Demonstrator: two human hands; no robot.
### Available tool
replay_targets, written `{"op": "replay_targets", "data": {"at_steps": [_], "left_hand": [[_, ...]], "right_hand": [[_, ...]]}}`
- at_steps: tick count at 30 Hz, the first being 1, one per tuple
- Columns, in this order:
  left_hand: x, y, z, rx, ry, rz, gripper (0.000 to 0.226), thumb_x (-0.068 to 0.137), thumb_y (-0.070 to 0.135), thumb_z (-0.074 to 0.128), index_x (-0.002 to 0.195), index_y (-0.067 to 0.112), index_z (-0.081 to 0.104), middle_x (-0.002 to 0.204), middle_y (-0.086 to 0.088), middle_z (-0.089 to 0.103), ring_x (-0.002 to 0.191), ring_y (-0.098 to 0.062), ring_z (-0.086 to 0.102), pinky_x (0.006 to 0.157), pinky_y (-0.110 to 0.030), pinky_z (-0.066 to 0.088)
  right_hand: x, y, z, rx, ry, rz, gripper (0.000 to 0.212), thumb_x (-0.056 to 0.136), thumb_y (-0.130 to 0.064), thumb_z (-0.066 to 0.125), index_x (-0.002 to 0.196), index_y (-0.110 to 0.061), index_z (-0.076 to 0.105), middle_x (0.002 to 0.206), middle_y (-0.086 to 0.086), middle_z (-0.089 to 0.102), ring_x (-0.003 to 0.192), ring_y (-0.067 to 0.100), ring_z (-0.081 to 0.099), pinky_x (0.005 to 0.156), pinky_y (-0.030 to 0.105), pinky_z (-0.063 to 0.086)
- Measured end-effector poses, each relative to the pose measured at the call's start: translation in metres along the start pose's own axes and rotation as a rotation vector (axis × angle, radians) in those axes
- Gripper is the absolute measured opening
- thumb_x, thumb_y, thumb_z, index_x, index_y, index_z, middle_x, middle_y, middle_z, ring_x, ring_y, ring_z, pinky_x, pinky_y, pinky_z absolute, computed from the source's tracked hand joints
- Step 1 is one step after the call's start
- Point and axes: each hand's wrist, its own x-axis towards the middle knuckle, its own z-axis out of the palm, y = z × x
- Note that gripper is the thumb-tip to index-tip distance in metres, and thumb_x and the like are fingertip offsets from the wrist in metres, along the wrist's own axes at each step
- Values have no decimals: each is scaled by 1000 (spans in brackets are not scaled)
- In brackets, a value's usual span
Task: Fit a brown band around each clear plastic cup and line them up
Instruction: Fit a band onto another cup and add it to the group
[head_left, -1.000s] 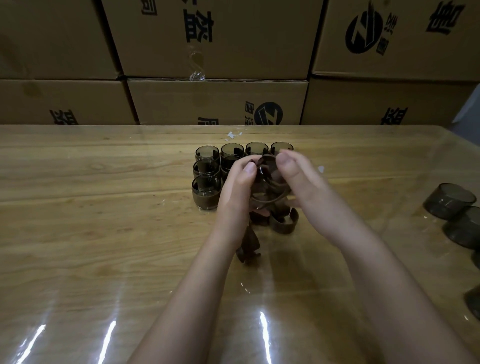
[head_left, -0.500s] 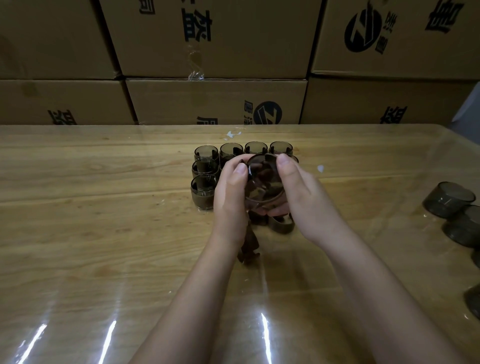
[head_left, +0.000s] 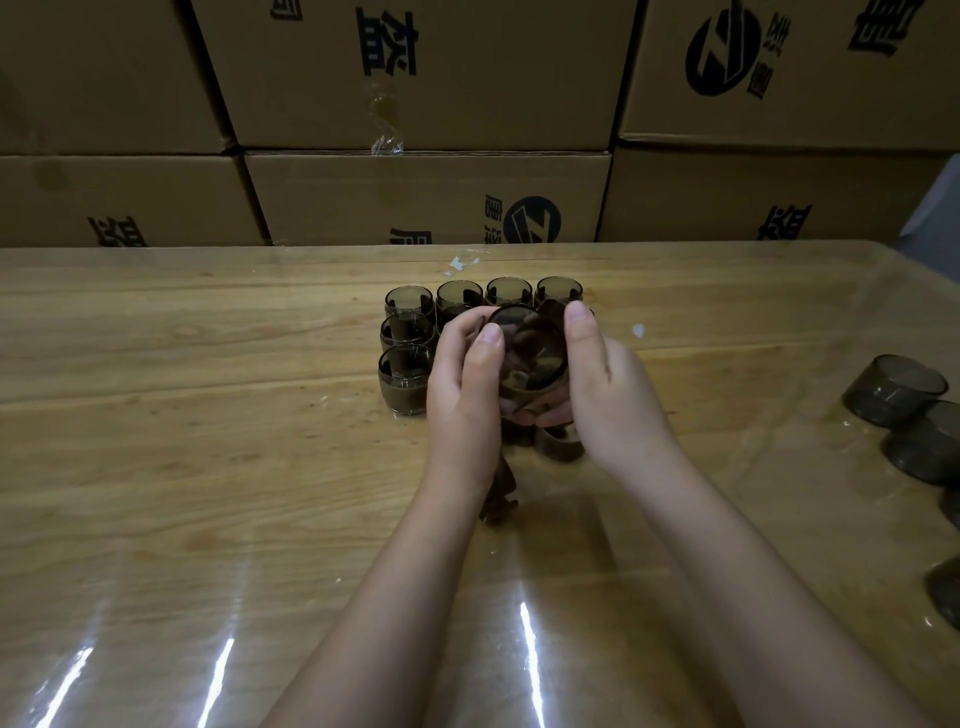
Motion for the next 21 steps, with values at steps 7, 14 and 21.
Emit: {"op": "replay_targets", "data": {"at_steps": [7,14,21], "left_hand": [[0,-4,1,59,18,28,38,69,59,51,97,36,62,101,7,68,97,-16,65,75,-35,54],[4,3,-1,-199,-19,-147,79,78,62,44,119,-4,56,112,-36,60,89,-47,61,59,-35,50],[8,4,-9,-209,-228,-275,72,85,59,36,121,2,61,108,-24,69,84,-30,68,54,-27,54]], "right_hand": [[2,0,0,24,24,26,49,104,-41,23,95,-20,66,81,1,69,82,19,68,74,41,58],[7,-1,-10,340,-88,115,31,104,-30,34,95,-29,64,91,-4,70,68,15,71,62,26,59],[8,1,-12,583,-256,248,36,94,-52,45,85,-35,76,84,-4,70,70,8,65,57,19,49]]}}
